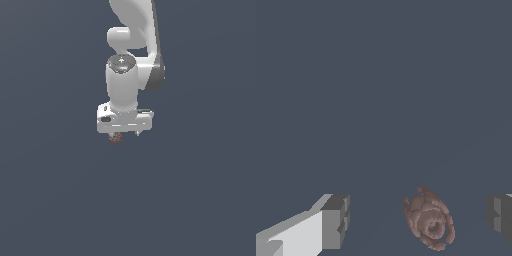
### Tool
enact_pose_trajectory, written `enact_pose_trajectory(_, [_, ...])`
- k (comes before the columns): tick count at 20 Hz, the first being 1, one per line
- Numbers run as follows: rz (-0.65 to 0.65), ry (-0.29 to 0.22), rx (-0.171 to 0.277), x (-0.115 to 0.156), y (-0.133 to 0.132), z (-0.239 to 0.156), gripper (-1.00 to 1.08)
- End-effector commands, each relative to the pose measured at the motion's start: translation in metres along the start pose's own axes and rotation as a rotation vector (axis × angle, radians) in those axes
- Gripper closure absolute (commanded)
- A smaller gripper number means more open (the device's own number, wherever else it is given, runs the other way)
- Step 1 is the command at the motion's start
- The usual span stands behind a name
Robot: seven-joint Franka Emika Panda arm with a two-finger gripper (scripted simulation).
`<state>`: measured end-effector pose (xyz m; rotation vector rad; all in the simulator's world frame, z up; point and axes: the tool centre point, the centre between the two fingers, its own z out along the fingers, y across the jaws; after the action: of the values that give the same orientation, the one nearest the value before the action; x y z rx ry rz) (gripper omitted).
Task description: Pick up the object and move it to a goal position.
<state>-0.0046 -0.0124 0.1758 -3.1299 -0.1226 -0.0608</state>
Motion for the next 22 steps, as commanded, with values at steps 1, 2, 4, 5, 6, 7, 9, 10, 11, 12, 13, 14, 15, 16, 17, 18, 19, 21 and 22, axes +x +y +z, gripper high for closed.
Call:
enact_pose_trajectory(1, [-0.038, -0.003, -0.002, -0.005, 0.004, 0.006, -0.92])
enact_pose_trajectory(2, [-0.056, -0.004, -0.002, -0.007, 0.006, 0.008, -0.92])
enact_pose_trajectory(4, [-0.096, -0.007, -0.003, -0.012, 0.010, 0.014, -0.92])
enact_pose_trajectory(5, [-0.118, -0.008, -0.004, -0.015, 0.012, 0.017, -0.92])
enact_pose_trajectory(6, [-0.141, -0.010, -0.005, -0.018, 0.014, 0.020, -0.92])
enact_pose_trajectory(7, [-0.165, -0.011, -0.005, -0.021, 0.016, 0.023, -0.92])
enact_pose_trajectory(9, [-0.213, -0.015, -0.006, -0.027, 0.020, 0.029, -0.92])
enact_pose_trajectory(10, [-0.237, -0.016, -0.006, -0.030, 0.022, 0.032, -0.92])
enact_pose_trajectory(11, [-0.261, -0.018, -0.006, -0.034, 0.024, 0.035, -0.92])
enact_pose_trajectory(12, [-0.285, -0.020, -0.006, -0.037, 0.026, 0.038, -0.92])
enact_pose_trajectory(13, [-0.309, -0.021, -0.006, -0.040, 0.028, 0.041, -0.92])
enact_pose_trajectory(14, [-0.333, -0.023, -0.005, -0.044, 0.029, 0.044, -0.92])
enact_pose_trajectory(15, [-0.358, -0.024, -0.005, -0.047, 0.031, 0.047, -0.92])
enact_pose_trajectory(16, [-0.382, -0.026, -0.005, -0.050, 0.033, 0.050, -0.92])
enact_pose_trajectory(17, [-0.406, -0.027, -0.004, -0.054, 0.034, 0.053, -0.92])
enact_pose_trajectory(18, [-0.430, -0.029, -0.004, -0.057, 0.036, 0.056, -0.92])
enact_pose_trajectory(19, [-0.453, -0.030, -0.003, -0.060, 0.038, 0.058, -0.92])
enact_pose_trajectory(21, [-0.496, -0.032, -0.002, -0.067, 0.040, 0.063, -0.92])
enact_pose_trajectory(22, [-0.515, -0.033, -0.001, -0.069, 0.041, 0.065, -0.92])
